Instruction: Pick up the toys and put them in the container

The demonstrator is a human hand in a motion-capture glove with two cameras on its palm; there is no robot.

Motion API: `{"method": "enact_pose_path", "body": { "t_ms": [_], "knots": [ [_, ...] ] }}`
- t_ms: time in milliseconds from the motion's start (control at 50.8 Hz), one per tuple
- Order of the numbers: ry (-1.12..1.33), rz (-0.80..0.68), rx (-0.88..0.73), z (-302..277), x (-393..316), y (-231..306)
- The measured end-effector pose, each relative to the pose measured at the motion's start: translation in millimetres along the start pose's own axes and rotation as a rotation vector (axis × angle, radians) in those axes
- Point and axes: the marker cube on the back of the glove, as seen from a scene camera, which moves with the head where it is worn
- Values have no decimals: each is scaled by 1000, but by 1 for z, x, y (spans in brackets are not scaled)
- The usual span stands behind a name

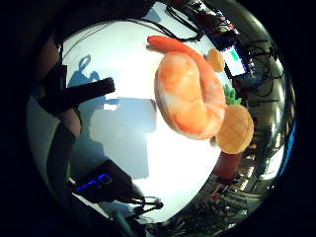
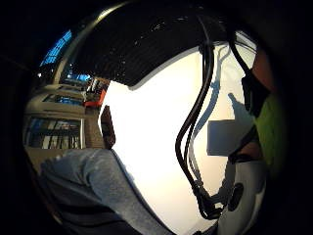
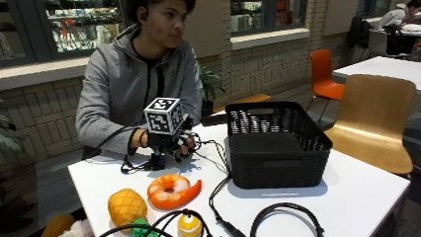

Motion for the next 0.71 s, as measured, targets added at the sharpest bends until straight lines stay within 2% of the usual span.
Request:
{"method": "enact_pose_path", "body": {
  "t_ms": [374,629,708],
  "knots": [
    [-68,-39,69,-44,-15,-12],
    [-35,-178,124,-104,-63,-68],
    [-49,-182,129,-118,-75,-92]
  ]
}}
